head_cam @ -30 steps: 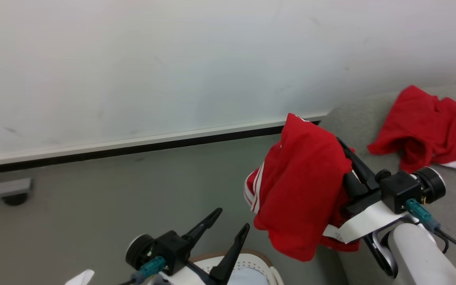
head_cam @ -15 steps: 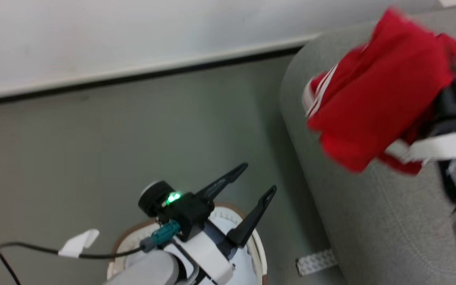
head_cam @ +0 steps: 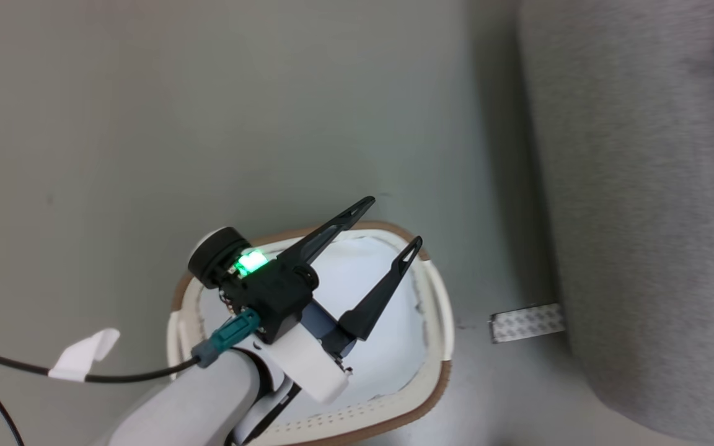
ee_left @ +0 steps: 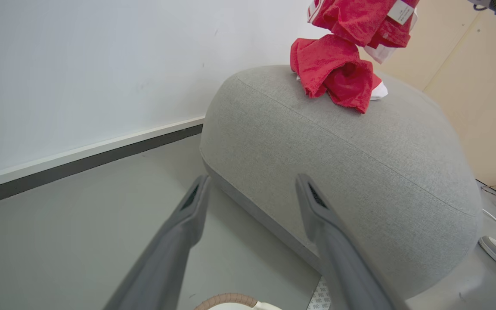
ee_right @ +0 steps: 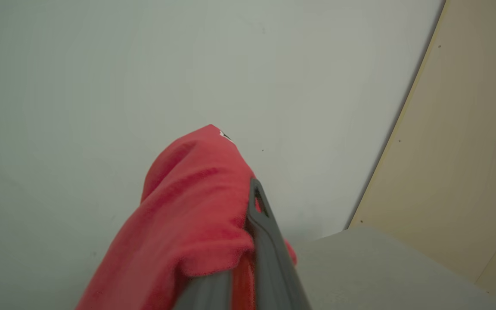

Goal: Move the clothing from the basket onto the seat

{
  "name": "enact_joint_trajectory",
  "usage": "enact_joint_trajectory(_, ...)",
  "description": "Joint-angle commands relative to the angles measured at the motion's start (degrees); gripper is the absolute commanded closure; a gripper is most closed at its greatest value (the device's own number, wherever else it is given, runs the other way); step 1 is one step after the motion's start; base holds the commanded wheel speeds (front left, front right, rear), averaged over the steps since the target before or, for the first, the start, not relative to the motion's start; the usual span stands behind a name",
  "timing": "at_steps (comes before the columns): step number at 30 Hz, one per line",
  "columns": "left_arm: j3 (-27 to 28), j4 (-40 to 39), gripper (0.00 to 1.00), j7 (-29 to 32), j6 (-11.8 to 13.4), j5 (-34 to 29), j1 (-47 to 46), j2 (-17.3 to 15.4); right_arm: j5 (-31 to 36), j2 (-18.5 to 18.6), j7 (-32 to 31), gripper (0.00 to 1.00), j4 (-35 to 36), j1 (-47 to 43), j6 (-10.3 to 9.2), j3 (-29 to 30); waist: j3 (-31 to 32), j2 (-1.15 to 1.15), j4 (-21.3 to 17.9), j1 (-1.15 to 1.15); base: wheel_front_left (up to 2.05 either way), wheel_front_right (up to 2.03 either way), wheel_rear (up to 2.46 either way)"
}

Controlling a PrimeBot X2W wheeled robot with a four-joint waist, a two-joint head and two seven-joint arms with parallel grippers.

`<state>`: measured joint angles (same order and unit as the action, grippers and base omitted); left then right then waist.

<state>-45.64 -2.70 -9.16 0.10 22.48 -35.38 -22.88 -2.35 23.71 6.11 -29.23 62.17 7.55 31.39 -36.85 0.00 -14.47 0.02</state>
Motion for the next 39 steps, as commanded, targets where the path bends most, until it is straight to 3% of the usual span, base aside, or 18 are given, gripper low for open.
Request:
enact_joint_trajectory(1, 0.10, 0.11, 0.00, -0.86, 0.37, 0.12, 0.15, -0.19, 2.28, -0.37, 0.85, 1.00, -2.16, -1.20, -0.13, 3.57, -2.56, 0.00, 2.94, -0.02, 0.00, 0.00, 0.00)
enact_joint_trajectory(6, -0.03, 0.81, 0.00, -1.52, 0.69, 0.24, 0.74, 0.09, 7.58, -2.66, 3.05, 1.00, -8.52, -5.49, -0.13, 11.80, -2.07, 0.00, 3.20, -0.02, 0.00, 0.00, 0.00)
enact_joint_trajectory(7, 0.00, 1.08, 0.00, -1.73, 0.86, 0.16, 0.81, 0.07, 9.11, -3.16, 3.94, 0.86, -9.79, -6.74, -0.14, 13.46, -1.71, 0.00, 3.13, -0.02, 0.00, 0.00, 0.00)
enact_joint_trajectory(8, 0.08, 1.26, 0.00, -1.78, 0.97, 0.02, 0.81, 0.05, 10.29, -3.72, 4.71, 0.55, -10.88, -7.95, -0.13, 14.37, -1.31, 0.00, 3.02, -0.02, 0.00, 0.00, 0.00)
enact_joint_trajectory(9, 0.22, 1.48, 0.00, -2.03, 1.10, -0.01, 0.88, 0.00, 11.19, -4.68, 5.63, 0.00, -11.78, -8.91, -0.14, 15.22, -0.84, 0.00, 2.88, -0.02, 0.00, 0.00, 0.00)
enact_joint_trajectory(16, 2.98, 3.36, 0.00, -4.45, 3.82, 1.62, 3.40, -0.34, 11.36, -11.59, 9.11, 0.00, -13.20, -17.31, -0.14, 12.72, 4.43, 0.00, 1.60, -0.02, 0.00, 0.00, 0.00)
enact_joint_trajectory(22, 7.03, 5.84, 0.00, -5.79, 6.99, 3.24, 9.18, -0.32, 7.88, -17.88, 9.07, 0.00, 0.85, -29.84, -0.14, 4.84, 11.83, 0.00, 1.78, -0.02, 0.00, 0.00, 0.00)
enact_joint_trajectory(26, 10.83, 6.94, 0.00, -5.98, 8.72, 2.99, 13.94, 1.19, 4.70, -20.02, 9.06, 0.00, 8.49, -38.51, -0.13, -1.38, 17.32, 0.00, 3.79, -0.02, 0.00, 0.00, 0.00)
enact_joint_trajectory(33, 20.59, 8.40, 0.00, -5.99, 8.63, 0.30, 25.02, 5.93, 3.02, -20.76, 9.02, 0.00, 16.50, -51.67, -0.13, -13.33, 26.42, 0.00, 7.92, -0.02, 0.00, 0.00, 0.00)
enact_joint_trajectory(39, 29.09, 9.85, 0.00, -5.99, 5.89, -3.77, 34.17, 9.91, -1.26, -20.75, 9.02, 0.00, 18.39, -59.44, -0.14, -21.75, 32.24, 0.00, 9.87, -0.02, 0.00, 0.00, 0.00)
